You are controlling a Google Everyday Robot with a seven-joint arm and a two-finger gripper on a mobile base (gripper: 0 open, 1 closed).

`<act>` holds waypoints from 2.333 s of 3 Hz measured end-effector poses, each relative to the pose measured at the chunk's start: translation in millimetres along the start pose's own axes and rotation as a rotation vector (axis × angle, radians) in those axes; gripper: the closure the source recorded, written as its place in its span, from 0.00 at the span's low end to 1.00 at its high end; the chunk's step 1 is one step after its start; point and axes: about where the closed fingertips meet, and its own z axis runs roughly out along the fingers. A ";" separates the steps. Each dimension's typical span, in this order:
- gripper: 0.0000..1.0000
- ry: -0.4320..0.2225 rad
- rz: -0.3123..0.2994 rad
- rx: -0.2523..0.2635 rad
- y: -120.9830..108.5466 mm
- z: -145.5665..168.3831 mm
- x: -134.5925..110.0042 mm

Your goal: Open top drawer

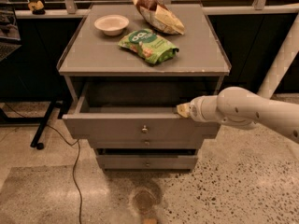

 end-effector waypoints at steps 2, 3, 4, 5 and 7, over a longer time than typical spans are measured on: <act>1.00 0.025 0.020 -0.033 12.0 -32.2 18.5; 1.00 0.025 0.020 -0.033 11.8 -32.6 18.6; 1.00 0.022 -0.030 -0.068 19.4 4.0 -5.8; 1.00 0.021 -0.030 -0.069 19.8 4.7 -6.6; 1.00 0.098 -0.076 -0.095 20.0 16.2 11.6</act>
Offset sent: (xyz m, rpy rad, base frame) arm -0.0675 -0.0144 0.0101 0.0396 0.0706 -0.0032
